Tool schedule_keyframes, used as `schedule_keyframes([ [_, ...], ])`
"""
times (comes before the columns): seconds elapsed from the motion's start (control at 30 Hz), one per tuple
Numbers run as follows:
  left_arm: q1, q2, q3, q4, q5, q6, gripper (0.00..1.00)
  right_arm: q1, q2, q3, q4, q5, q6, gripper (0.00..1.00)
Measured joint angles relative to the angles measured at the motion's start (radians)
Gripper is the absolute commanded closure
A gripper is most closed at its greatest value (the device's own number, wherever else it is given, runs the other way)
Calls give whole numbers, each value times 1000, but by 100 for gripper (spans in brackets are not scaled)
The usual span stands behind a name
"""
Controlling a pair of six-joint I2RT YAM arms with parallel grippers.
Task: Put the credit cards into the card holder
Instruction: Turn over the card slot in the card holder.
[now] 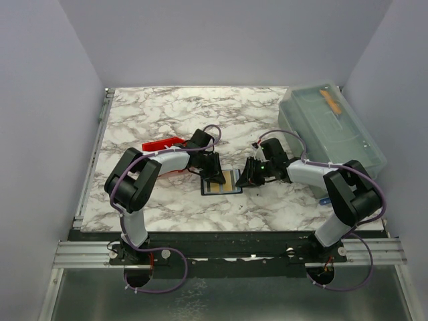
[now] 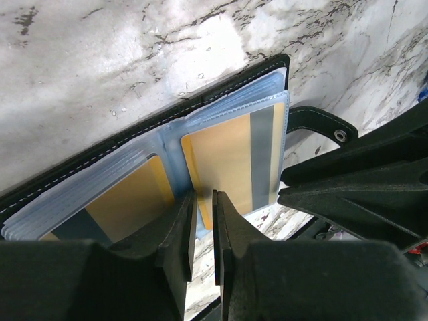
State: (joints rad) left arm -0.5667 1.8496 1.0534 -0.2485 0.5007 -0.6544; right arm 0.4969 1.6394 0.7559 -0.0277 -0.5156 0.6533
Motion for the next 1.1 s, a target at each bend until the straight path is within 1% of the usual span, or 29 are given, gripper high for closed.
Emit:
schedule_keyframes([
  [0.43, 0, 0, -1, 1, 0, 0, 79, 11, 4, 0, 48, -49, 6, 77],
  [0.47, 0, 0, -2, 1, 0, 0, 78, 11, 4, 0, 56, -55, 10, 77],
  [0.6, 1, -5, -5, 5, 4, -3, 62, 14, 4, 0, 94, -86, 27, 75],
  [0.67, 0, -21, -11, 4, 8, -8, 57, 14, 5, 0, 106, -100, 32, 73],
  [0.9, 12, -145, -18, -77, 8, -11, 52, 16, 41, 25, 126, -141, 27, 70],
  [1.0, 47, -251, -18, -142, 7, -2, 51, 33, 78, 69, 121, -147, 17, 69],
  [1.1, 111, -357, -11, -220, -1, 19, 48, 84, 119, 150, 96, -145, 6, 63],
])
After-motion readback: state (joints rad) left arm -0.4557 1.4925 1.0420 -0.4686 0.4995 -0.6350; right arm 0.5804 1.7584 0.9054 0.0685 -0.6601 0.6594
